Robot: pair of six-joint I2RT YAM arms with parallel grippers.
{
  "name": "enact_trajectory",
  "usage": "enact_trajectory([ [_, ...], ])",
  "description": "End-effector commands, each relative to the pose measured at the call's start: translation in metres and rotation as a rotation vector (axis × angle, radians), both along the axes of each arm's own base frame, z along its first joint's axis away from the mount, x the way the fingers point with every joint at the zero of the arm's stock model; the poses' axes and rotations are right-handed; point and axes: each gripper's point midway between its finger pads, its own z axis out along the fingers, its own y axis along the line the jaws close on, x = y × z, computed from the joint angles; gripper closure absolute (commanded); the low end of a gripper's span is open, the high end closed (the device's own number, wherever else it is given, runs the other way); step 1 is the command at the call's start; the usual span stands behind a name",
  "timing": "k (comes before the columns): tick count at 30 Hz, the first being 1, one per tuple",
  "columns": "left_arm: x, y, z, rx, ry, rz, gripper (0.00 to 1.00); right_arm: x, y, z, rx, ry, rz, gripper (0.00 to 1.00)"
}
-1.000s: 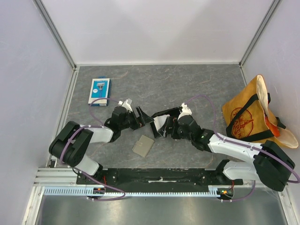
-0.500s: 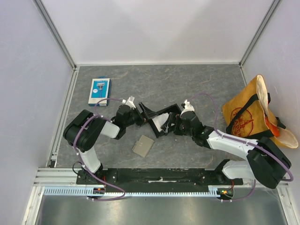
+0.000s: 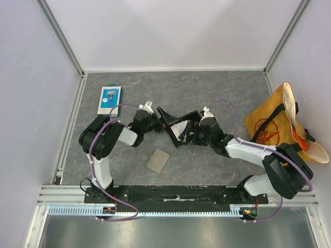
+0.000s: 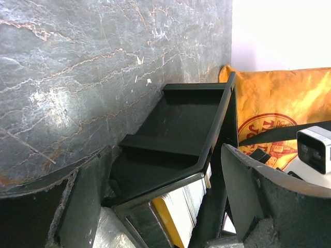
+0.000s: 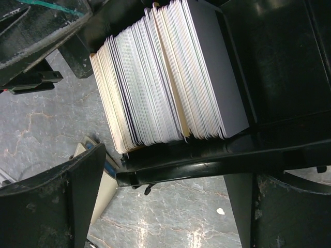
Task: Put the credit cards into the card holder
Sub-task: Move the storage box to the center of the board, then open the card holder at the center of the board.
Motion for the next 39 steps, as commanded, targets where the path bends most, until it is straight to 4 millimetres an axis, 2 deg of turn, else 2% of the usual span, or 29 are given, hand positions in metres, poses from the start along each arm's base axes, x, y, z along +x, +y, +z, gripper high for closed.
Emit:
enact_trajectory([
  [1, 0.008, -0.01, 0.026, -0.072, -0.055, -0.021, 0.09, 0.014, 0.013, 0.027, 0.051, -0.076, 0.049, 0.02],
  [7, -0.001, 0.01, 0.022, 0.059, -0.066, 0.008, 0.06, -0.007, -0.003, 0.033, 0.016, -0.082, 0.072, 0.02],
  [10, -0.008, 0.028, 0.016, 0.165, -0.061, 0.042, 0.05, -0.021, -0.014, 0.029, -0.003, -0.058, 0.078, 0.02],
  [14, -0.023, 0.057, 0.02, 0.298, -0.081, 0.085, 0.05, -0.042, -0.016, 0.033, 0.048, -0.051, 0.098, 0.02],
  [18, -0.062, 0.093, 0.003, 0.424, -0.028, 0.102, 0.09, -0.066, 0.003, 0.039, 0.13, -0.035, 0.111, 0.02],
  [21, -0.101, 0.112, -0.011, 0.462, 0.02, 0.086, 0.12, -0.08, 0.019, 0.037, 0.194, -0.016, 0.105, 0.11],
  [25, -0.134, 0.132, -0.018, 0.469, 0.056, 0.11, 0.16, -0.085, 0.034, 0.023, 0.216, 0.006, 0.038, 0.15],
  [27, -0.143, 0.132, -0.016, 0.437, 0.053, 0.108, 0.24, -0.088, 0.047, 0.02, 0.26, 0.011, 0.019, 0.17],
  [29, -0.147, 0.131, -0.014, 0.427, 0.042, 0.1, 0.27, -0.093, 0.06, 0.013, 0.267, 0.034, 0.006, 0.2],
  [32, -0.156, 0.135, -0.022, 0.457, 0.075, 0.081, 0.38, -0.098, 0.077, -0.003, 0.229, 0.068, -0.007, 0.22],
  [34, -0.162, 0.132, -0.025, 0.455, 0.086, 0.054, 0.48, -0.104, 0.085, -0.013, 0.227, 0.095, -0.031, 0.27],
  [36, -0.168, 0.129, -0.029, 0.451, 0.092, 0.032, 0.6, -0.108, 0.093, -0.016, 0.259, 0.099, -0.058, 0.27],
  [39, -0.178, 0.128, -0.036, 0.449, 0.108, 0.01, 0.62, -0.115, 0.103, -0.026, 0.251, 0.113, -0.057, 0.28],
])
